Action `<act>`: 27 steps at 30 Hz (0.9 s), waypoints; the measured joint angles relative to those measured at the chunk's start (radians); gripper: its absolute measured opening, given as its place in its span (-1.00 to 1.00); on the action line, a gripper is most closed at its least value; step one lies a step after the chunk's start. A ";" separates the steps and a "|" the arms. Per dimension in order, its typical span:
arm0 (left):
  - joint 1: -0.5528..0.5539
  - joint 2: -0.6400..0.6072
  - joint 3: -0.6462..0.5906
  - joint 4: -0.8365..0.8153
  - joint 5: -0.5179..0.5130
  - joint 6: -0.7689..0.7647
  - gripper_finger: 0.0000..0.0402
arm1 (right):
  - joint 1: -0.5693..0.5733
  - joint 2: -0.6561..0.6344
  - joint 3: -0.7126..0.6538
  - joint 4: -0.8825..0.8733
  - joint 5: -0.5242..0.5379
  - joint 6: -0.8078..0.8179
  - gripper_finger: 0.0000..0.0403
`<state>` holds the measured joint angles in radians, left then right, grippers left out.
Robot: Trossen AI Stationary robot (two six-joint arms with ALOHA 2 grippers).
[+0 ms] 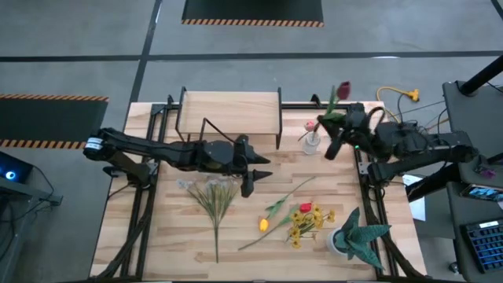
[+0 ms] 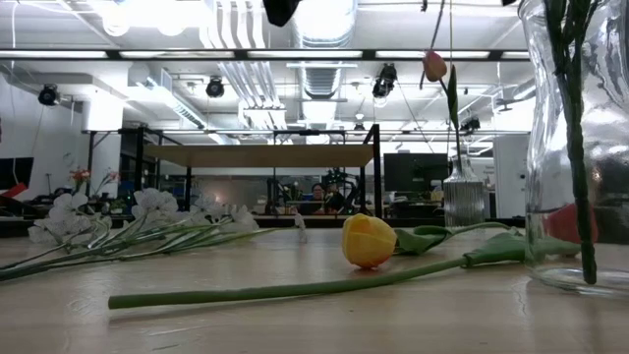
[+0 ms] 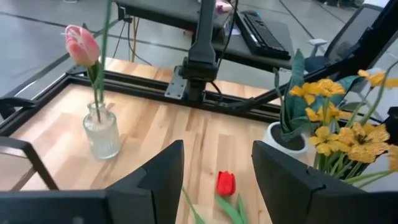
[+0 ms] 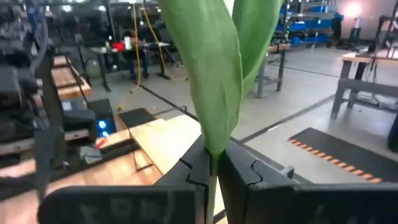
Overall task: Pick and place flowers into a vace then onto a shelf
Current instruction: Put the dark red tulip into the top transparent vase
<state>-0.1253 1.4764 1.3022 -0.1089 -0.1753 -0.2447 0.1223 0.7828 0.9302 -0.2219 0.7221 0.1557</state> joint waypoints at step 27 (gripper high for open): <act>0.002 -0.040 0.000 -0.105 -0.005 0.030 -0.14 | -0.003 -0.031 -0.005 -0.416 0.393 0.314 -0.94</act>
<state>-0.1230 1.4364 1.3022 -0.2142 -0.1806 -0.2146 0.1190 0.7515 0.9251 -0.6374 1.1147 0.4693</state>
